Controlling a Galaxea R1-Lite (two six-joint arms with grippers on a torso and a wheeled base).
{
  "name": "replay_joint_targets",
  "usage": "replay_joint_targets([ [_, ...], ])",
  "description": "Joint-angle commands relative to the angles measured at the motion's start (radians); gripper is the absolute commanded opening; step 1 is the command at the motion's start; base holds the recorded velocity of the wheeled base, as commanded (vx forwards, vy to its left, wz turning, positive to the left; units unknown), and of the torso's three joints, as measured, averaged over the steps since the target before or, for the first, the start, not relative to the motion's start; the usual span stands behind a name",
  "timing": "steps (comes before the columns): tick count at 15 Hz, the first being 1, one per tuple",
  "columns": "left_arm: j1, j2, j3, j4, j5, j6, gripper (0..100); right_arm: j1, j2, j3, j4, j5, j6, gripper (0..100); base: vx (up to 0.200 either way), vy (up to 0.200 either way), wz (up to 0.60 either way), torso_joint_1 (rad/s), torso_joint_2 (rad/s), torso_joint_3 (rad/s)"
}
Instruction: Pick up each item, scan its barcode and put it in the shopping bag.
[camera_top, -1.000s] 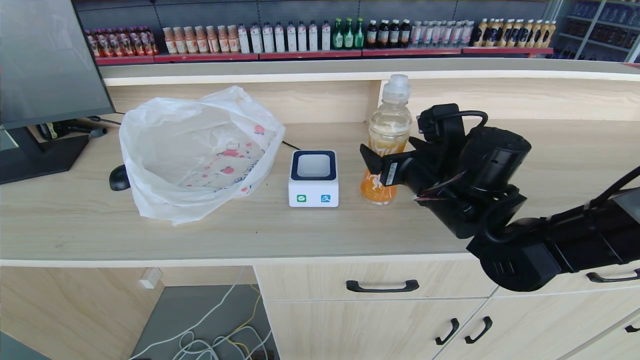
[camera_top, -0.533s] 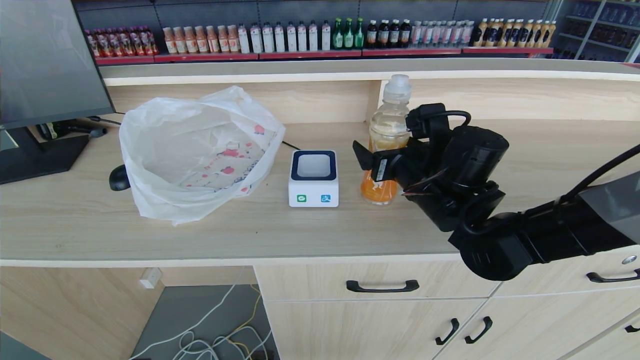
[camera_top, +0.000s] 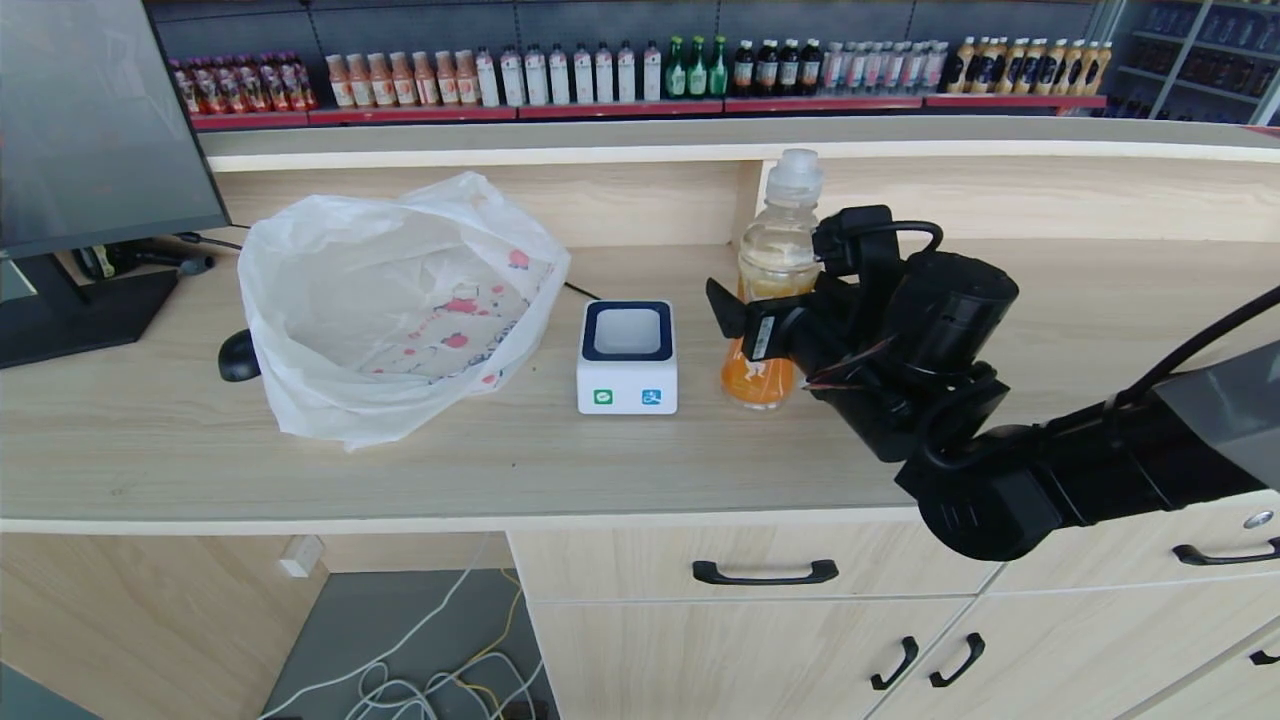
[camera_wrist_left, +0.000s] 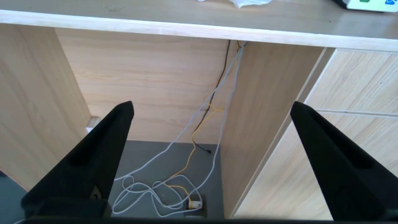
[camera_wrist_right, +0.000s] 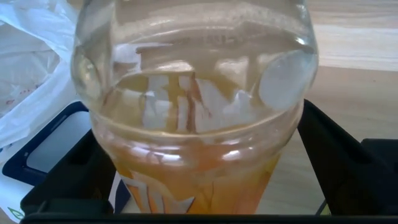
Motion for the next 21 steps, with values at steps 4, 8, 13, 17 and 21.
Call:
replay_joint_targets([
  [4,0.0,0.0,0.0,0.0,0.0,0.0,100,0.002,-0.001,-0.027,-0.001,-0.012,0.0,100,0.0,0.0,0.0,0.0,0.0,0.0],
  [8,0.0,0.0,0.0,0.0,0.0,0.0,100,0.0,-0.003,-0.027,-0.001,-0.01,0.003,100,0.0,0.0,0.0,0.0,0.0,0.0],
  [13,0.0,0.0,0.0,0.0,0.0,0.0,100,-0.007,-0.001,-0.028,-0.001,-0.01,0.005,0,0.0,0.0,0.0,0.0,0.0,0.0],
  [17,-0.001,0.0,0.0,0.0,0.0,0.0,100,-0.006,-0.003,-0.028,-0.033,-0.01,0.009,0,0.0,0.0,0.0,0.0,0.0,0.0],
  [21,0.0,0.0,0.0,0.0,0.0,0.0,100,-0.018,-0.006,-0.031,-0.038,-0.009,0.011,0,0.0,0.0,0.0,0.0,0.0,0.0],
])
